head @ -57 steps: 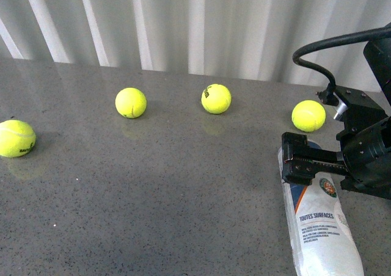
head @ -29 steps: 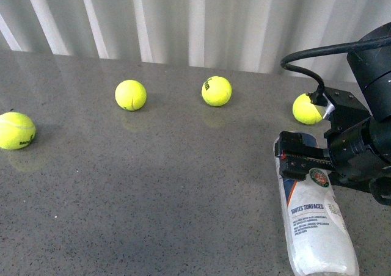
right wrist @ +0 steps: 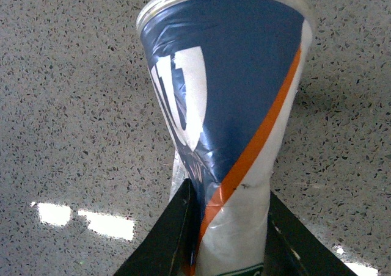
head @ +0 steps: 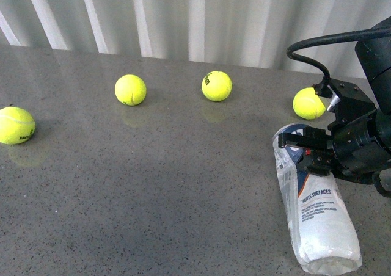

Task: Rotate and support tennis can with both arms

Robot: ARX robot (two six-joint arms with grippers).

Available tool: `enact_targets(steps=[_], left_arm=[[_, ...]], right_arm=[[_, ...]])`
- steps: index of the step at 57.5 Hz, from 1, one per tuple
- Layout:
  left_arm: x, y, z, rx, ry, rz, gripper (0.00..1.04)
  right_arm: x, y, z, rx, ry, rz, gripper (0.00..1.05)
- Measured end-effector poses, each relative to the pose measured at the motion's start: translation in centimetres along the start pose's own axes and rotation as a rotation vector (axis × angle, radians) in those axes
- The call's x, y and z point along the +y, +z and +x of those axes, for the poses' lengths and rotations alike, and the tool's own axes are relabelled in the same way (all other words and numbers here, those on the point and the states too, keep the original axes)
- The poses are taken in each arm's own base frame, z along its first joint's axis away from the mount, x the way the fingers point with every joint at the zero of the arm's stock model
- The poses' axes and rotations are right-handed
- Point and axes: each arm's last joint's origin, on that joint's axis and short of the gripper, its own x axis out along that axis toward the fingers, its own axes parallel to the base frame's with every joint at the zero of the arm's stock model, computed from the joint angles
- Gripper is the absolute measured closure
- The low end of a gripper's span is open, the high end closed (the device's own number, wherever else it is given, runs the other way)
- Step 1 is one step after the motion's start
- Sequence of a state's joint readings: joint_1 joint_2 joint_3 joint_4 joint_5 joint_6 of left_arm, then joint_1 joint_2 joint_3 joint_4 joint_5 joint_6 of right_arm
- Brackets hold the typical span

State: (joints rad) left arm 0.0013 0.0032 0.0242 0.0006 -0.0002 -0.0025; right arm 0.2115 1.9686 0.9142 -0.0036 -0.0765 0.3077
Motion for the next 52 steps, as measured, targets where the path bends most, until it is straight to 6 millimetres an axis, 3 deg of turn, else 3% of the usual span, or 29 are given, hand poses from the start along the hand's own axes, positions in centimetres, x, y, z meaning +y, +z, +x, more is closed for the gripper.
enact_targets(steps=[13,27,42,48,52], left_arm=[[0.0,0.0,0.0,0.0,0.0,0.0,0.07],[0.0,0.0,0.0,0.0,0.0,0.0,0.07],[0.0,0.0,0.0,0.0,0.0,0.0,0.07],[0.0,0.0,0.0,0.0,0.0,0.0,0.07],[0.0,0.0,0.0,0.0,0.0,0.0,0.07]], right_arm=[[0.1,0.2,-0.9,-0.014,-0.001,-0.019,0.93],[0.4,0.4,-2.3,-0.08,-0.066,-0.101,0.93],[1.8,1.6,-5.9,-0.385,-0.252,-0.479,0.93],[2.4,2.2,-7.0,-0.514,-0.275,-0.674,0.94],[2.8,2.7,-7.1,-0.595,-0.278,-0.905,0.94]])
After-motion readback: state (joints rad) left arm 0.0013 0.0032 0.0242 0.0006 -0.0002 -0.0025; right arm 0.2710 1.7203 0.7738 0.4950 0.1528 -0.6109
